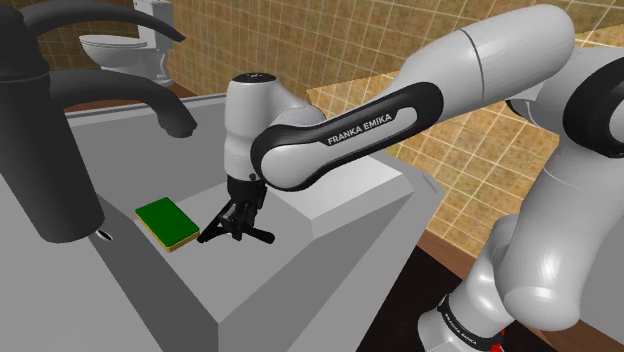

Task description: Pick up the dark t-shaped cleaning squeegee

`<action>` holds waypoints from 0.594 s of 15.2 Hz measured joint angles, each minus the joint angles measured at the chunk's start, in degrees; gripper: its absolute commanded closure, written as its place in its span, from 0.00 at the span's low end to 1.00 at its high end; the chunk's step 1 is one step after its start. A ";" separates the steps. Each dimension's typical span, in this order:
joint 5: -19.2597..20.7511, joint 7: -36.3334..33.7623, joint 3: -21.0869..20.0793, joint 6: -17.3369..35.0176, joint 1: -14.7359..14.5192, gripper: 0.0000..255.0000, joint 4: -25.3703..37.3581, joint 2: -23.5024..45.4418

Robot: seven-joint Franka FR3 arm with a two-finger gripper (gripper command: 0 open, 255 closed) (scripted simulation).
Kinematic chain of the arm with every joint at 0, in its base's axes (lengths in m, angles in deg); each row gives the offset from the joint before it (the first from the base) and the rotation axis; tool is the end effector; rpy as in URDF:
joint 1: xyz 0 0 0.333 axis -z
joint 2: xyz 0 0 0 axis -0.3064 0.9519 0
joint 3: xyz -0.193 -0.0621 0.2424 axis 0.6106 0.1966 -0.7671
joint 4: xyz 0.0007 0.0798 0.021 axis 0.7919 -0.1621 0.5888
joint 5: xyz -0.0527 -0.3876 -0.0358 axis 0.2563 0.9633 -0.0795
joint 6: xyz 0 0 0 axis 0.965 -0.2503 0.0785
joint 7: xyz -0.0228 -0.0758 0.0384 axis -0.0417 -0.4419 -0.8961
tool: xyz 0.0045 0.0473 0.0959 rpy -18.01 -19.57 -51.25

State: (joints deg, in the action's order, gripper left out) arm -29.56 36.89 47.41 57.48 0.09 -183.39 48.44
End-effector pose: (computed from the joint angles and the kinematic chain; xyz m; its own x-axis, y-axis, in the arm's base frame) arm 0.4632 0.3420 0.3725 0.9158 0.4015 0.0062 0.4016 -0.9156 -0.0208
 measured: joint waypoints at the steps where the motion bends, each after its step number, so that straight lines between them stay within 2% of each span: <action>1: 0.01 -0.03 0.00 0.03 -0.01 1.00 -0.02 -0.01; 9: -0.56 0.23 -0.25 -2.04 -0.10 1.00 1.12 -0.98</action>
State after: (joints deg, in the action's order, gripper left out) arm -30.13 37.13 47.16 55.43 0.00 -182.27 47.46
